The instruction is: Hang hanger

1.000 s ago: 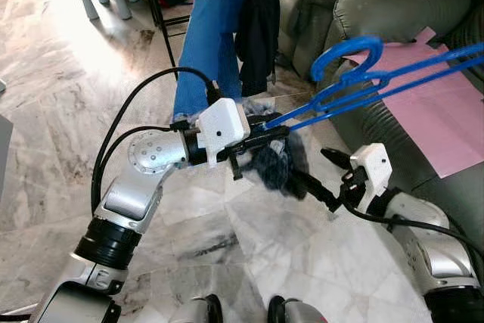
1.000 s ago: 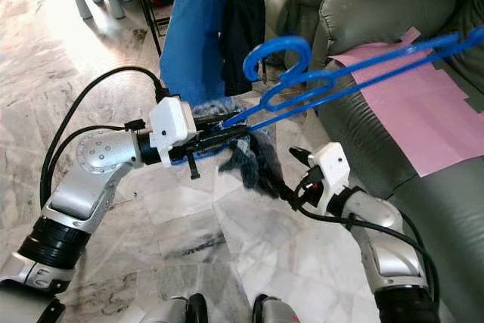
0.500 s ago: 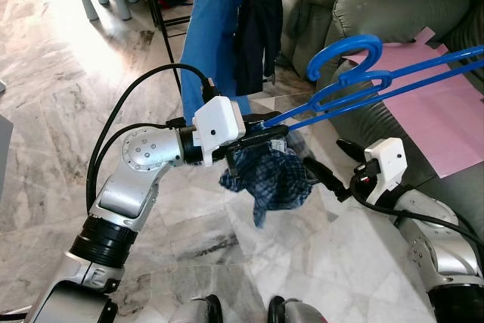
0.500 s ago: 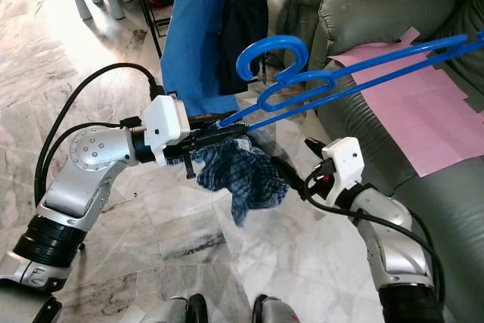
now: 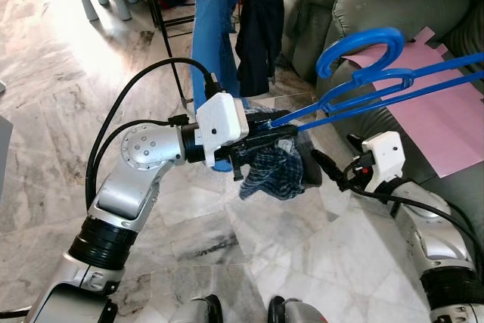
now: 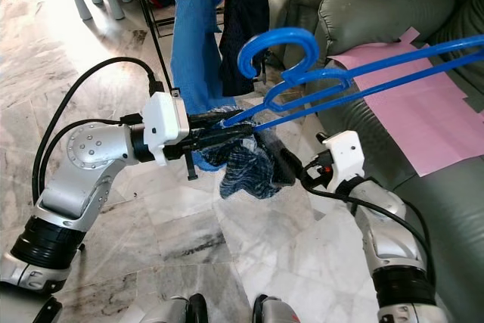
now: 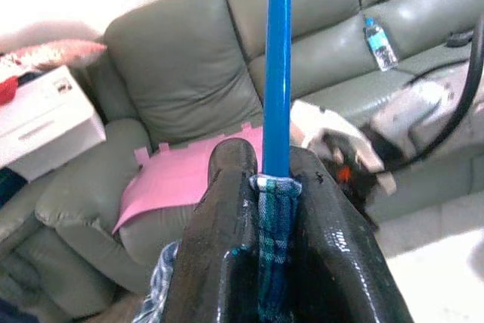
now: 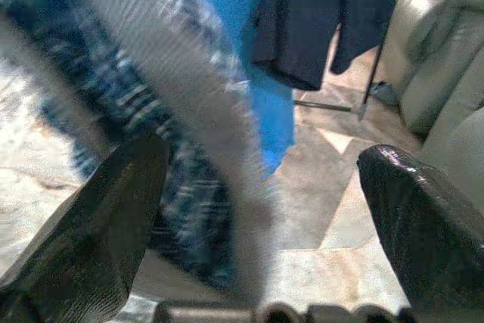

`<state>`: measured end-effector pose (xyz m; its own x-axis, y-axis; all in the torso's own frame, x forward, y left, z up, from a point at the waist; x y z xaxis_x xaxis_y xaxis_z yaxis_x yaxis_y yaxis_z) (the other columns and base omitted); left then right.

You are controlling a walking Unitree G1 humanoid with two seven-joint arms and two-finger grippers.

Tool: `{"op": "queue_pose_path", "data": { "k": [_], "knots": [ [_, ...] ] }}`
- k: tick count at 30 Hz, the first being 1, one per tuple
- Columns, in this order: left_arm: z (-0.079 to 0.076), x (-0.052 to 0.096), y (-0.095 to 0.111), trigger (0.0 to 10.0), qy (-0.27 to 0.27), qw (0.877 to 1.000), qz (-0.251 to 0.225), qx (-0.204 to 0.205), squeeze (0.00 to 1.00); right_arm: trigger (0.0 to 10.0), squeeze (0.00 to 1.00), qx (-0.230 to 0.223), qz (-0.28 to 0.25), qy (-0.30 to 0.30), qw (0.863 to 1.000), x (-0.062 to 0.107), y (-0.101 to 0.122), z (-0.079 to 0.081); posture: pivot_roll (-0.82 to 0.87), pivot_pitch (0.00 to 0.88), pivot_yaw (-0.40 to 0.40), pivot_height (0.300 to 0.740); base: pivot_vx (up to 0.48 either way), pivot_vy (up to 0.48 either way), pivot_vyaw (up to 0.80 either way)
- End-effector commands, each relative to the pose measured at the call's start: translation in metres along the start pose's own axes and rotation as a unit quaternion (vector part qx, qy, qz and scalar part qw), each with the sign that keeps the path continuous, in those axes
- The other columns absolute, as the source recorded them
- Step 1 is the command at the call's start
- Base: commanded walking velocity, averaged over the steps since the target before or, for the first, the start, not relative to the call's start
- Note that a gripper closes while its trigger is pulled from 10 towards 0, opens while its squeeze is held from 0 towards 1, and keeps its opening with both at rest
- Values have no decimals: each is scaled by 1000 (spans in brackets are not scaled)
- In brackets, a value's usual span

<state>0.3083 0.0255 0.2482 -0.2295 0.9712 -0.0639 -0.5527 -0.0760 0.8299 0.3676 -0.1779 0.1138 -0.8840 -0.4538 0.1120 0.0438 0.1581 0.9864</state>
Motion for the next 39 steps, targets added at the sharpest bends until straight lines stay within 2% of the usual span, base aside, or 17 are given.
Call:
{"op": "queue_pose_path", "data": {
  "k": [1,5,14,18,22,24,25,26,27,28,29,35,36,37,39],
  "knots": [
    [-5,-4,9,0,-16,1000,-14,-8,0,10000,0,0,4,16,1000,-4,-2,8,-19,188,0,740,0,0,0],
    [-5,-5,17,0,-19,999,-23,-10,0,10000,0,-1,20,21,1000,-4,-14,11,-12,197,-6,740,0,0,0],
    [-6,-4,40,0,-33,998,-51,1,0,10000,0,0,44,-8,999,-6,-27,2,-4,211,-8,740,0,0,0],
    [2,-3,51,0,-20,997,-72,12,0,10000,0,6,71,-32,997,-4,-39,-4,-4,211,-8,740,0,0,0],
    [20,3,75,0,7,993,-115,37,0,10000,0,-19,118,-64,991,2,-64,-9,11,216,-12,740,0,0,0],
    [25,5,80,0,13,992,-123,39,0,10000,0,-33,122,-67,990,4,-68,-8,13,217,-13,740,0,0,0],
    [28,7,82,0,18,991,-126,41,0,7569,0,-40,128,-71,988,5,-72,-9,13,217,-13,740,0,0,0],
    [29,8,83,0,20,991,-127,43,0,7569,0,-40,131,-74,988,6,-74,-10,13,217,-13,740,0,0,0],
    [32,10,83,0,25,991,-127,42,0,2000,0,-39,134,-80,987,8,-76,-12,14,217,-13,740,0,0,0],
    [34,11,83,0,28,991,-126,42,0,2000,0,-37,136,-84,986,9,-77,-13,14,217,-13,740,0,0,0],
    [35,13,82,0,32,991,-122,40,0,0,0,-39,137,-87,986,11,-78,-15,14,217,-13,740,0,0,0],
    [41,22,70,0,49,993,-95,48,0,0,0,-43,135,-121,982,25,-80,-33,14,217,-13,740,0,0,0],
    [40,23,65,0,50,994,-87,50,0,0,0,-37,128,-141,981,29,-76,-43,14,217,-13,740,0,0,0],
    [39,23,63,0,50,994,-85,50,0,0,0,-36,126,-146,981,30,-75,-45,-4,217,-14,740,0,0,0],
    [34,24,51,0,51,994,-74,69,0,0,0,-34,98,-179,978,33,-60,-61,-11,217,-12,740,0,0,0]
  ]
}}
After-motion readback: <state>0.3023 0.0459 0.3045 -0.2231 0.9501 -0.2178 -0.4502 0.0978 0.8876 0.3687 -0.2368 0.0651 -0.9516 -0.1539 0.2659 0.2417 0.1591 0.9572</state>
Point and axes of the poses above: a point about 5 cm out from each wrist's last joint towards the gripper, its own x axis pointing back from the gripper into the wrist, its own y axis along the axis of the wrist's last joint, z = x × y, the point moved 5 cm from there along -x, pointing out of the wrist towards the gripper
